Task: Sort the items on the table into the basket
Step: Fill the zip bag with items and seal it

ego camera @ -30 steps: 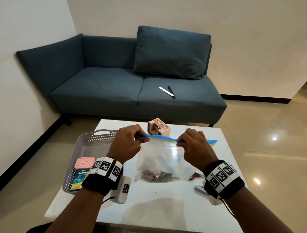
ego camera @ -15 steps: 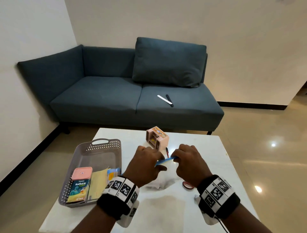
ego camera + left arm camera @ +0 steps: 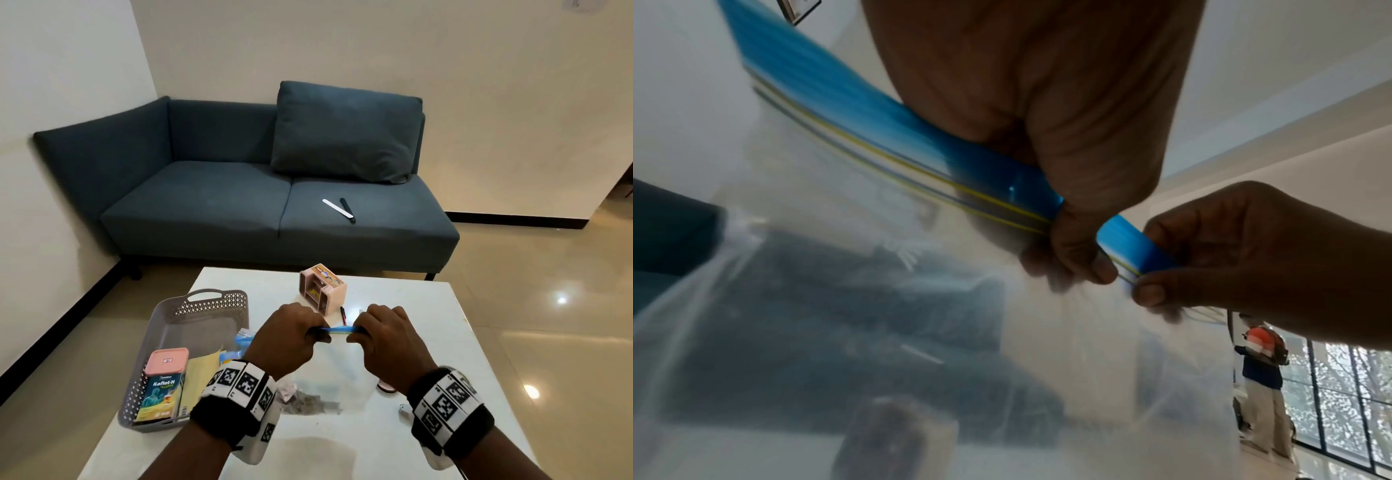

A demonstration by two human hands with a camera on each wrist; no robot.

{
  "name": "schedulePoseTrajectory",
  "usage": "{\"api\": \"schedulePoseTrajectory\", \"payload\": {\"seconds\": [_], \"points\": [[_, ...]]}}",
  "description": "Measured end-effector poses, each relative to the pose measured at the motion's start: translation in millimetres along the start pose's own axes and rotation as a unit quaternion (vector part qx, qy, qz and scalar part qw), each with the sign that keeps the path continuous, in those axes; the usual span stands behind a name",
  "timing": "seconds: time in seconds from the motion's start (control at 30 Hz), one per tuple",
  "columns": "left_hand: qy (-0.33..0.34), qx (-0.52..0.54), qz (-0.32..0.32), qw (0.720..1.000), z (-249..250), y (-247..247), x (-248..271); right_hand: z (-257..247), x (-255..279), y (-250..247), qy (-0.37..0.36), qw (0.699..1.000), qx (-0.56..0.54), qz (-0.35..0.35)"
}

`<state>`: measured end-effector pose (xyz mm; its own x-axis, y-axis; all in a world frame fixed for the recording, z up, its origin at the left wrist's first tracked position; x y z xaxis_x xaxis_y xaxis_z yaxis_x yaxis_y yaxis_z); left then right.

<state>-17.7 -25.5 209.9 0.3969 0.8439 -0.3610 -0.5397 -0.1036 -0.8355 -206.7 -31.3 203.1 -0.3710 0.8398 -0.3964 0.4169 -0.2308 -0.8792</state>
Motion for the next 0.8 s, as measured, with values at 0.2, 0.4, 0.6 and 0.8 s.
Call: {"api": "schedulePoseTrajectory", "payload": {"seconds": [0.2, 0.4, 0.6, 0.8], "points": [[-0.010, -0.005, 0.009, 1.000, -12.0, -10.5, 1.1, 8.2, -5.7, -4.7, 0.023, 0.999, 0.021, -0.026], [-0.041, 0.017, -0.025, 0.999, -16.1, -11.3, 5.4, 17.7, -1.4, -3.1, 0.058, 0.996, -0.042, -0.060], [-0.027, 0.002, -0.057, 0.998, -0.6, 2.5, 3.0, 14.5, 1.0, -7.3, 0.062, 0.991, -0.071, -0.099], [-0.025, -0.017, -0.060, 0.998, 4.8, 14.3, 2.3, 7.6, 6.5, -6.8, 0.030, 0.989, 0.003, -0.146]]}}
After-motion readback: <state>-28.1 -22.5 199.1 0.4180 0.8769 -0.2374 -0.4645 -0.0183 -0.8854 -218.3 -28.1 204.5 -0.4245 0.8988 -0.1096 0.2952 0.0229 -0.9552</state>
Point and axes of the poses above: each hand's wrist, its own x-axis away from the middle knuckle, its own y-axis out of the palm, z = x × y, the point moved 2 cm from there along -x, towards the middle knuckle, and after that the axes turned 5 degrees about y, right-handed, at the moved point
